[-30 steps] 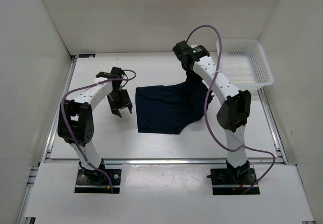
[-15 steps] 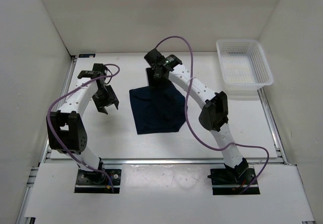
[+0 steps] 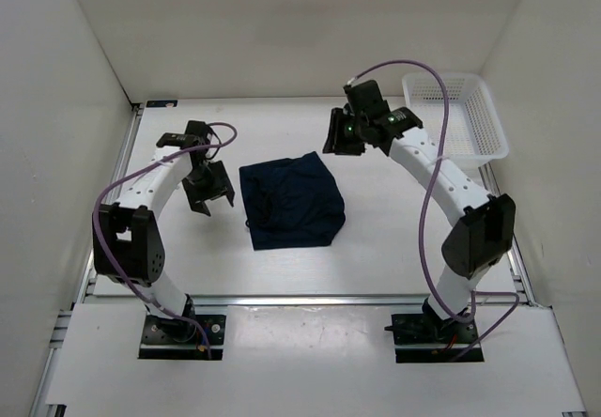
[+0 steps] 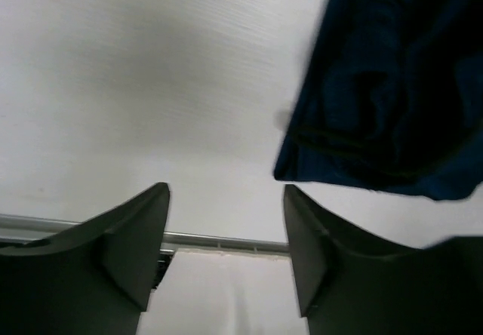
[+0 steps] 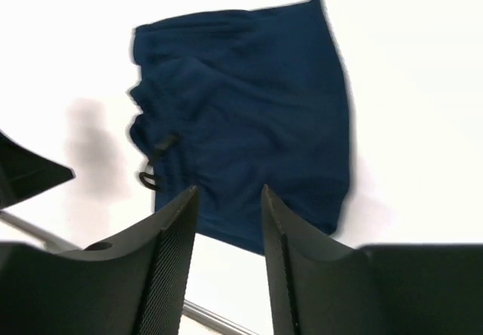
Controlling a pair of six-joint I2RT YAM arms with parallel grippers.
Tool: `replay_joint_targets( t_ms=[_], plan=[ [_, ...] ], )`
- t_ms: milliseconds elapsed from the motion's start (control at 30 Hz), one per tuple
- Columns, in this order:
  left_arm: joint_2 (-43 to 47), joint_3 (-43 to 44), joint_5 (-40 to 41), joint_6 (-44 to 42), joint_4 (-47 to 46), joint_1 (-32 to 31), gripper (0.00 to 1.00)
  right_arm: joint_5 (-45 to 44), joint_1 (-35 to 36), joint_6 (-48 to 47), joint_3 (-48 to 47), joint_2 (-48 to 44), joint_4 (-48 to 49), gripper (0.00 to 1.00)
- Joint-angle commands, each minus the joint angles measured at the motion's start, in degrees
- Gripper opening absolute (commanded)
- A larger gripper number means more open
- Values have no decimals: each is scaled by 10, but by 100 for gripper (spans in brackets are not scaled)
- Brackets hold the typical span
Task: Fold and stack the shorts
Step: Fold the shorts
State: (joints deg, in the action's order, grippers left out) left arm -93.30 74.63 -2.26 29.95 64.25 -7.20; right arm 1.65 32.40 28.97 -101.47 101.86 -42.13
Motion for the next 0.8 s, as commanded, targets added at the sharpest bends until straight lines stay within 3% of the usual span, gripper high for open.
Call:
replay_joint_targets(
  t_ms=[0, 67, 133, 267, 333, 433, 533, 667, 700, 767],
  plan=[
    [1, 32, -62, -7, -15, -51, 75, -16, 3, -15, 85, -26, 13, 43],
    [-10, 52, -73, 18, -23, -93, 89, -31, -2, -15, 133, -45, 13, 47],
    [-38, 74, -67, 37, -28, -126, 93, -38, -2, -15, 161, -57, 13, 50],
    [-100, 133, -43, 65, -35, -132, 95, -49, -14, -15, 227, -101, 13, 60],
    [-149, 154, -31, 65, -35, -132, 95, -49, -14, -15, 244, -120, 13, 73],
    [-186, 168, -5, 70, -29, -138, 96, -54, -14, -15, 268, -142, 7, 84],
    [-203, 168, 9, 76, -55, -138, 96, -54, -19, -15, 288, -159, 2, 87],
    [-221, 179, 9, 76, -61, -138, 70, -54, -24, -20, 293, -172, -3, 87],
    [-221, 184, 9, 76, -61, -143, 49, -54, -24, -20, 293, -177, -3, 87],
    [-216, 184, 16, 76, -61, -143, 34, -54, -24, -20, 293, -178, -3, 87]
  ],
)
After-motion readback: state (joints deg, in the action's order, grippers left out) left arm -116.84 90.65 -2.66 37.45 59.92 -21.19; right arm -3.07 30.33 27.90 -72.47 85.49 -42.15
